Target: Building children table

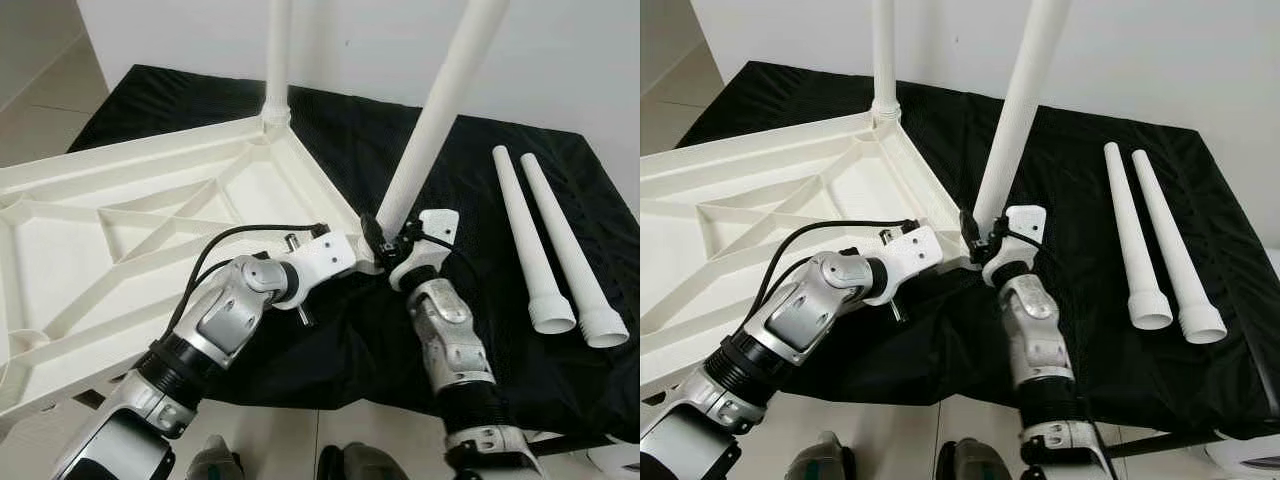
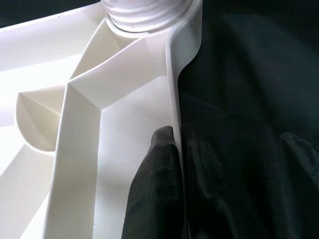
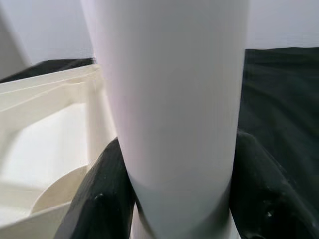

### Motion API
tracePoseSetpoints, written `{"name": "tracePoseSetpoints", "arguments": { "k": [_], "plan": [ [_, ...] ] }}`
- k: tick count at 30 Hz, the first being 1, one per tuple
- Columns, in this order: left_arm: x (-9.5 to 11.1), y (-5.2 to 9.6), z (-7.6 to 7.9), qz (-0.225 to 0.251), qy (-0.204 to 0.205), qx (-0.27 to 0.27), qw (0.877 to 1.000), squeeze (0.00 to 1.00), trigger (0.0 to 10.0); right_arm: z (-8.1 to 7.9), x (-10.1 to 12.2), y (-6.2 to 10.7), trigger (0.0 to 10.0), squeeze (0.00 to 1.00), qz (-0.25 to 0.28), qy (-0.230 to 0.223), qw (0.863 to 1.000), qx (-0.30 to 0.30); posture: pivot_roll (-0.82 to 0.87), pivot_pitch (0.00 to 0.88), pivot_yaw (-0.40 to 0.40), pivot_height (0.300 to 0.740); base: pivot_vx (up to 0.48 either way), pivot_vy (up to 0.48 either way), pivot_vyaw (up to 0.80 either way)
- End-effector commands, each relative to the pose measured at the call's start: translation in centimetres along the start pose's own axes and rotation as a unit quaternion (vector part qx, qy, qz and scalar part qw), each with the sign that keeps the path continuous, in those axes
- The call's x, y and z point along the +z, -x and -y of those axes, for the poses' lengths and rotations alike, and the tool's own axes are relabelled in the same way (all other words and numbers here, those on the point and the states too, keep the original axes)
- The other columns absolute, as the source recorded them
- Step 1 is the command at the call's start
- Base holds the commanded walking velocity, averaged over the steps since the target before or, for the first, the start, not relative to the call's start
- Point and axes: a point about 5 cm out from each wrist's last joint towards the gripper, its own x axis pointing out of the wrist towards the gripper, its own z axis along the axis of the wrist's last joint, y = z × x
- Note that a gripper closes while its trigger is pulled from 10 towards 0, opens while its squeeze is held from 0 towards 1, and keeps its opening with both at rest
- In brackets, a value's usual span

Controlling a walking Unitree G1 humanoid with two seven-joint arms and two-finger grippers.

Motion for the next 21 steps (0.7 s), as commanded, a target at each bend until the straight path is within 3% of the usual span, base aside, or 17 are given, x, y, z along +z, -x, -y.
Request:
{"name": "tracePoseSetpoints", "arguments": {
  "k": [1,5,9,10,16,21],
  "plan": [
    [1.8,-0.6,1.2,0.035,-0.027,-0.033,0.998,0.0,10.0,-0.3,-0.2,-0.1,10.0,0.0,-0.012,-0.001,1.0,-0.023,0.0,0.022,-0.086,0.74,0.0,0.0,0.0],
    [1.8,-0.6,1.2,0.035,-0.027,-0.033,0.998,0.0,10.0,-0.7,-0.1,0.0,10.0,0.0,-0.009,0.0,1.0,-0.015,-0.01,0.021,-0.086,0.74,0.0,0.0,0.0],
    [1.8,-0.5,1.2,0.034,-0.028,-0.033,0.998,0.0,10.0,0.1,0.1,0.0,10.0,0.0,-0.005,0.004,1.0,-0.023,-0.01,0.021,-0.085,0.74,0.0,0.0,0.0],
    [1.8,-0.5,1.2,0.034,-0.028,-0.032,0.999,0.0,10.0,0.0,0.1,0.1,10.0,1.0,-0.006,-0.003,1.0,-0.015,-0.01,0.023,-0.086,0.74,0.0,0.0,0.0],
    [1.8,-0.5,1.2,0.035,-0.027,-0.031,0.999,0.0,10.0,0.1,0.4,0.6,10.0,1.0,0.006,-0.009,1.0,-0.003,-0.01,0.025,-0.086,0.74,0.0,0.0,0.0],
    [1.8,-0.5,1.3,0.035,-0.025,-0.031,0.999,0.0,10.0,1.6,0.7,1.1,10.0,1.0,0.013,0.004,1.0,0.019,-0.01,0.025,-0.087,0.74,0.0,0.0,0.0]
  ]
}}
